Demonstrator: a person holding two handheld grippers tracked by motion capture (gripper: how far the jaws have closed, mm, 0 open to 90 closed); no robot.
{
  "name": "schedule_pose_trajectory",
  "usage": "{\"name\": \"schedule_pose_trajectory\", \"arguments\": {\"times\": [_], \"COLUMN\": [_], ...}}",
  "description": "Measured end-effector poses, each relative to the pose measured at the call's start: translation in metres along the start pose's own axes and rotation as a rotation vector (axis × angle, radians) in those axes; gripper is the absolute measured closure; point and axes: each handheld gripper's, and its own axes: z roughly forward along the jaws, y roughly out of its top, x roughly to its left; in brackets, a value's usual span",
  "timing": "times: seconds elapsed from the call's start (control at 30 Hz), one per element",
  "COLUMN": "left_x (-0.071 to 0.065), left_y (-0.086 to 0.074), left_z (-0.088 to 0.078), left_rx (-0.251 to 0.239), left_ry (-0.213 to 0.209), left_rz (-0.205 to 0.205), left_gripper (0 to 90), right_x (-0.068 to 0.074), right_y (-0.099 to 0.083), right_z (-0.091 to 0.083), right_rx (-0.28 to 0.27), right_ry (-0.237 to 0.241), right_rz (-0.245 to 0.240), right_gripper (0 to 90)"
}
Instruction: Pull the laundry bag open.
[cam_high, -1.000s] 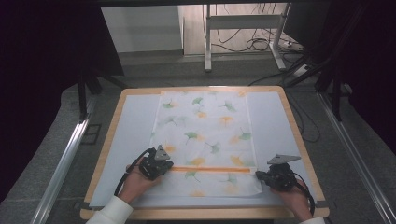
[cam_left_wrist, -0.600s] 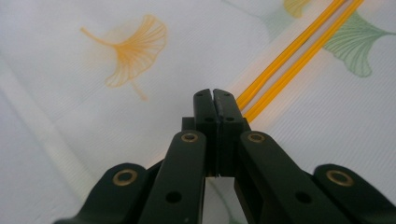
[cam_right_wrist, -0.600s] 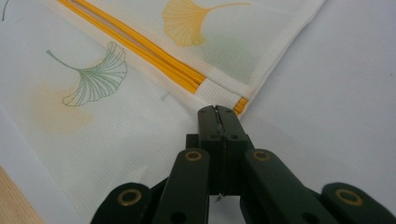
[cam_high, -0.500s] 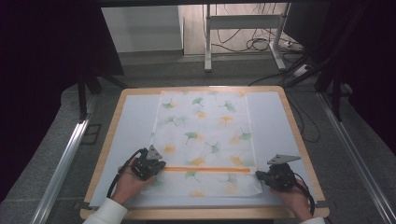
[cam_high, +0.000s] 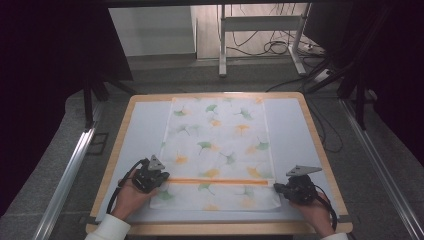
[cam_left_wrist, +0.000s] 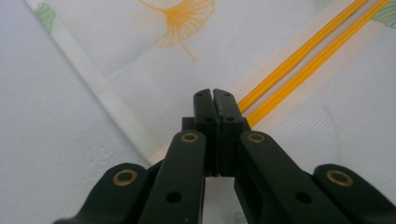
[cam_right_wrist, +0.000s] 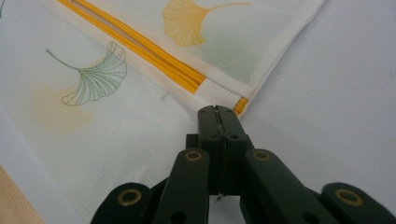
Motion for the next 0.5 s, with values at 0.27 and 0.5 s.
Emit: {"name": "schedule_pose_trajectory", "arguments": {"times": [0.27,0.5], "left_x": [0.005,0.013], "left_y": [-0.006,-0.012], "left_z": [-0.003,-0.009], "left_rx": [0.002,-0.001], "left_ry": [0.012,0.011], "left_rz": [-0.020,-0.050], "left_gripper": [90.0,90.0], "right_x": [-0.001,-0.001], "right_y": [0.000,0.000], "right_z": [0.000,0.000], "right_rx": [-0.001,-0.001], "right_ry": [0.003,0.003], "right_rz": [0.002,0.002], "right_gripper": [89.4,89.4]}}
